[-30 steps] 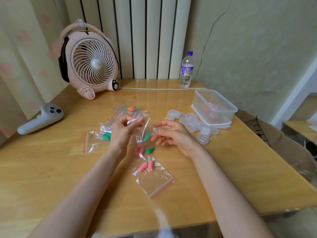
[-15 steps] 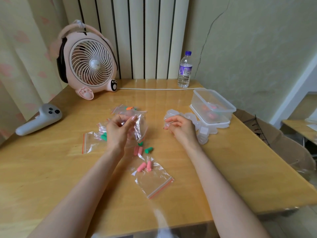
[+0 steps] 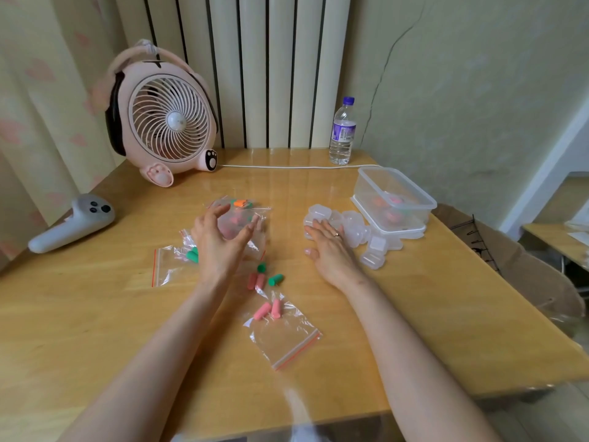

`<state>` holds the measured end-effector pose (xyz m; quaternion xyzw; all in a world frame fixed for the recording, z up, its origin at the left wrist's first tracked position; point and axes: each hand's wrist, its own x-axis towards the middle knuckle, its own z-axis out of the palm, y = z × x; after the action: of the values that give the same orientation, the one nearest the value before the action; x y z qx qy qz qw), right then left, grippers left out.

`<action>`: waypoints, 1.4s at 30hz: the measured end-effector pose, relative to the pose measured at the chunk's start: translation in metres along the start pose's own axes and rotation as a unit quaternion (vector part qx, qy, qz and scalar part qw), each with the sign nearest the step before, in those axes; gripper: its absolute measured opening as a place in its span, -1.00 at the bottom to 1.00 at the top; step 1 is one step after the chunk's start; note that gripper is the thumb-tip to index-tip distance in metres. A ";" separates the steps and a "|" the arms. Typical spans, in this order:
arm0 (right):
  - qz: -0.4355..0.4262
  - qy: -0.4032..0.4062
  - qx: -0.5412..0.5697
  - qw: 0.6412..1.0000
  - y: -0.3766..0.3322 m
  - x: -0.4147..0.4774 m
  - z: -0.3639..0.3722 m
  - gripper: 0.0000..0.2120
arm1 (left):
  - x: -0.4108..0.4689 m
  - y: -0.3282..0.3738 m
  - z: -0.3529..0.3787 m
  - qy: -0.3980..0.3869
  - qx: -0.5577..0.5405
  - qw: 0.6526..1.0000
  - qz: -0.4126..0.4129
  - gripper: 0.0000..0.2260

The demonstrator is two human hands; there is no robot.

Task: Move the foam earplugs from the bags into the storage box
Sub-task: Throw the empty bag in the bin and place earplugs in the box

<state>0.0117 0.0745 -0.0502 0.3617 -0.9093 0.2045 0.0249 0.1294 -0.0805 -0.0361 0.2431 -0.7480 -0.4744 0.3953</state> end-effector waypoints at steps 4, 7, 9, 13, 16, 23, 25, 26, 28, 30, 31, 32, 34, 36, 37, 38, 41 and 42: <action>-0.018 0.075 0.031 0.997 -0.005 -0.001 0.000 -0.57 | -0.002 0.001 0.001 -0.002 0.049 0.992 0.118 -0.73; -0.017 0.068 0.024 0.997 -0.008 -0.002 0.003 -0.67 | -0.003 0.002 0.002 0.001 0.108 0.968 0.225 -0.87; 0.017 0.103 0.129 0.986 -0.013 -0.002 0.000 -0.72 | -0.005 0.003 0.003 -0.048 0.123 0.957 0.259 -0.89; 0.064 0.044 0.545 0.835 -0.030 -0.012 -0.019 -0.82 | -0.012 0.002 0.007 -0.182 0.115 0.934 0.286 -0.71; 0.063 -0.023 0.633 0.772 -0.038 -0.018 -0.023 -0.80 | -0.013 0.001 0.009 -0.211 0.079 0.931 0.288 -0.56; 0.044 -0.065 0.642 0.763 -0.045 -0.020 -0.019 -0.82 | -0.012 0.003 0.009 -0.170 0.090 0.935 0.297 -0.64; 0.040 -0.071 0.633 0.770 -0.046 -0.020 -0.019 -0.78 | -0.013 0.004 0.009 -0.163 0.102 0.937 0.293 -0.64; 0.039 -0.070 0.627 0.775 -0.046 -0.020 -0.019 -0.77 | -0.013 0.004 0.008 -0.159 0.101 0.940 0.284 -0.63; 0.038 -0.054 0.610 0.790 -0.046 -0.019 -0.019 -0.77 | -0.012 0.007 0.006 -0.141 0.087 0.953 0.253 -0.56; 0.035 -0.023 0.551 0.834 -0.044 -0.017 -0.015 -0.80 | -0.008 0.010 0.002 -0.105 0.075 0.967 0.219 -0.51; 0.025 -0.010 0.503 0.864 -0.042 -0.016 -0.013 -0.82 | -0.006 0.011 -0.001 -0.086 0.074 0.973 0.203 -0.54; 0.008 -0.008 0.453 0.892 -0.041 -0.015 -0.011 -0.80 | -0.003 0.011 -0.004 -0.069 0.073 0.978 0.183 -0.57; -0.032 -0.033 0.357 0.933 -0.041 -0.016 -0.006 -0.71 | -0.001 0.009 -0.009 -0.047 0.064 0.987 0.139 -0.60; -0.073 -0.049 0.297 0.951 -0.043 -0.018 -0.001 -0.76 | 0.000 0.006 -0.010 -0.039 0.053 0.992 0.105 -0.62; -0.092 -0.045 0.282 0.954 -0.045 -0.019 0.001 -0.78 | -0.001 0.006 -0.010 -0.037 0.047 0.994 0.093 -0.63; -0.105 -0.042 0.275 0.955 -0.047 -0.020 0.002 -0.80 | 0.000 0.005 -0.010 -0.037 0.043 0.995 0.088 -0.64; -0.122 -0.038 0.242 0.962 -0.050 -0.023 0.004 -0.80 | 0.000 0.006 -0.011 -0.045 0.031 0.994 0.097 -0.62; -0.124 -0.036 0.229 0.965 -0.051 -0.023 0.005 -0.79 | 0.000 0.005 -0.010 -0.050 0.027 0.993 0.104 -0.62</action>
<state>0.0635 0.0542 -0.0415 0.4749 -0.7863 0.3896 -0.0660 0.1378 -0.0840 -0.0291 0.1506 -0.8004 -0.4219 0.3984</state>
